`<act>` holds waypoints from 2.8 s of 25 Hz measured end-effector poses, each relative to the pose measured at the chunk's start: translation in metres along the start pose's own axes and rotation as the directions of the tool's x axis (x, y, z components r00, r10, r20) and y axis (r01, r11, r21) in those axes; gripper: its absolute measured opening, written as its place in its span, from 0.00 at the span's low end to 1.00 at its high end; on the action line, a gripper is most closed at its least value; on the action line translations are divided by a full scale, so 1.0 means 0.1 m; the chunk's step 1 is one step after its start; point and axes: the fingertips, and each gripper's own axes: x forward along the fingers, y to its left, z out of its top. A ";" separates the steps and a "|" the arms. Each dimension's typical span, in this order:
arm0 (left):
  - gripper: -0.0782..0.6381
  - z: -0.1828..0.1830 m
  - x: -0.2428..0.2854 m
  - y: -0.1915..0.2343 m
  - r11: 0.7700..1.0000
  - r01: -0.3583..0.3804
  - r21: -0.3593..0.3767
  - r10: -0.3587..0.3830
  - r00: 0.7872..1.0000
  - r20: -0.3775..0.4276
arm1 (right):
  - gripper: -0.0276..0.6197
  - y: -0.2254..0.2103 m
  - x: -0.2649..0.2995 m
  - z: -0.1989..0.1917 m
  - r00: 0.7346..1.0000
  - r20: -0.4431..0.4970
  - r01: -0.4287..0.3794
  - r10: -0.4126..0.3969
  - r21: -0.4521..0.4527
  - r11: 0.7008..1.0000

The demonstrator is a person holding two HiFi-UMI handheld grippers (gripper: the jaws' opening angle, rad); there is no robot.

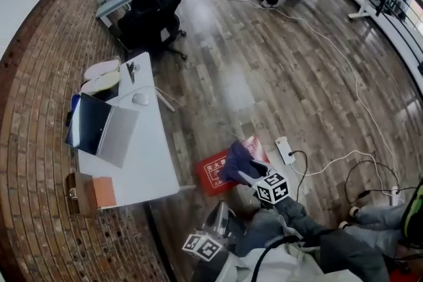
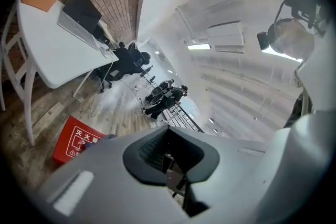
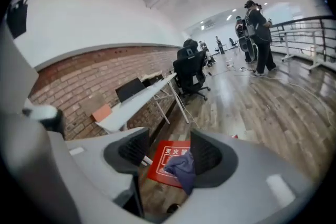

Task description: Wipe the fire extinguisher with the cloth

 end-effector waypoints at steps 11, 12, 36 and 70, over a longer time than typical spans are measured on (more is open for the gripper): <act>0.11 -0.13 0.51 -0.68 0.984 0.119 0.130 -0.113 0.992 -0.049 | 0.41 0.67 -1.65 0.66 0.980 0.163 -0.109 0.117 -0.053 0.993; 0.11 -0.15 0.53 -0.69 0.983 0.116 0.143 -0.110 0.993 -0.049 | 0.41 0.71 -1.70 0.60 0.981 0.154 -0.105 0.116 -0.080 0.991; 0.11 -0.18 0.27 -0.58 0.984 -0.013 0.176 0.010 1.000 0.017 | 0.05 0.89 -1.65 0.30 0.971 0.097 -0.205 0.217 -0.123 0.971; 0.11 -0.38 0.37 -0.70 0.988 0.000 0.152 -0.002 1.000 0.015 | 0.05 0.64 -1.83 0.17 0.976 0.082 -0.193 0.200 -0.087 0.977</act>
